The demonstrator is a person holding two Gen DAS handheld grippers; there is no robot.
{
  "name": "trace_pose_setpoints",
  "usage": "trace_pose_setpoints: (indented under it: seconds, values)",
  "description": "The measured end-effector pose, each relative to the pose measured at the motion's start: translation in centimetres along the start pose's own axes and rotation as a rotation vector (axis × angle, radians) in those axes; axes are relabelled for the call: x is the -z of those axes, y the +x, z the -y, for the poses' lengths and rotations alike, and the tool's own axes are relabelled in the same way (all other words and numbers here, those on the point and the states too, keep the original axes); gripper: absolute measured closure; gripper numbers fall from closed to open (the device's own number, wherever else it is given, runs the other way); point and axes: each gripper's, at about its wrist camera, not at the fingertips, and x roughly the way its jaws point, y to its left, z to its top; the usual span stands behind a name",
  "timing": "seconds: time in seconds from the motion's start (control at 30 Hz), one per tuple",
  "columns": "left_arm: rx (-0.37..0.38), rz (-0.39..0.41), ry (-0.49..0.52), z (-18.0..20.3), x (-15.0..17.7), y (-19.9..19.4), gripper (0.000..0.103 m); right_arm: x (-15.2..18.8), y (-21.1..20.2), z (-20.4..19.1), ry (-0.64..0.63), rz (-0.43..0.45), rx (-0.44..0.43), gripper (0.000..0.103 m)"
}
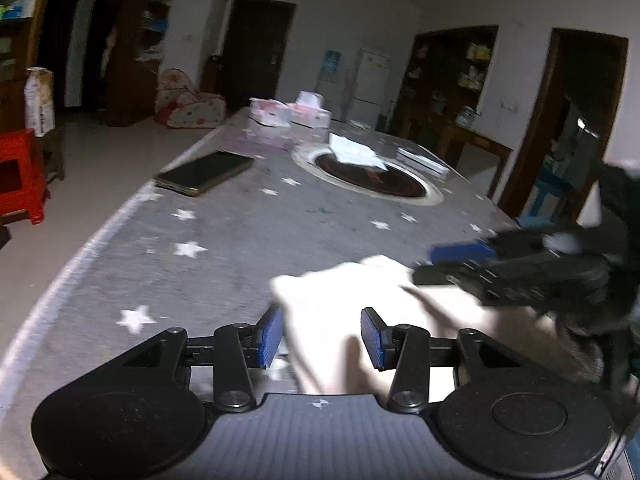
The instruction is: Fold clothes
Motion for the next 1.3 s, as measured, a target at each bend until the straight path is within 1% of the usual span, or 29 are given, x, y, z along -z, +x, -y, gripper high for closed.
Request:
trace_pose_setpoints:
  seconds: [0.17,0.33,0.43,0.53,0.63,0.73,0.77,0.83,0.87,0.93,1.07,1.17,1.3]
  values:
    - [-0.057,0.011,-0.068,-2.1,-0.2,-1.6,0.056,1.2,-2.2,-3.2,-0.101,-0.016,-0.074,0.066]
    - [-0.079,-0.007,-0.125,-2.9,0.0,-2.1,0.055,2.2,-3.8,-7.0,-0.191,-0.029,-0.173,0.066]
    - [-0.074,-0.022,-0.152,-2.8,0.3,-2.1,0.054,2.7,-4.0,-9.7,-0.270,-0.035,-0.224,0.066]
    - [-0.061,-0.033,-0.182,-2.8,0.4,-2.0,0.050,3.2,-3.8,-12.1,-0.348,-0.033,-0.242,0.066]
    - [-0.041,-0.047,-0.215,-2.7,0.5,-1.9,0.048,3.5,-3.2,-13.8,-0.390,-0.046,-0.246,0.067]
    - [-0.022,-0.060,-0.248,-2.7,0.6,-1.8,0.045,3.8,-2.5,-14.7,-0.421,-0.058,-0.215,0.068]
    - [-0.016,-0.064,-0.259,-2.7,0.6,-1.7,0.044,3.8,-2.4,-14.8,-0.422,-0.058,-0.208,0.069]
    - [-0.003,-0.073,-0.281,-2.7,0.7,-1.6,0.043,3.7,-2.4,-14.7,-0.413,-0.055,-0.193,0.084]
    - [0.003,-0.077,-0.292,-2.6,0.7,-1.6,0.042,3.6,-2.5,-14.6,-0.400,-0.051,-0.191,0.086]
    - [0.016,-0.086,-0.315,-2.6,0.8,-1.5,0.041,3.4,-2.9,-14.0,-0.365,-0.039,-0.193,0.097]
    - [0.030,-0.103,-0.390,-2.8,0.6,-1.1,0.036,2.5,-3.9,-12.7,-0.279,-0.006,-0.214,0.099]
    - [0.033,-0.119,-0.471,-3.2,0.5,-0.8,0.036,1.7,-4.8,-11.4,-0.208,0.019,-0.232,0.101]
    - [0.065,-0.138,-0.555,-3.5,0.2,-0.2,0.036,0.9,-5.9,-10.2,-0.148,0.051,-0.240,0.101]
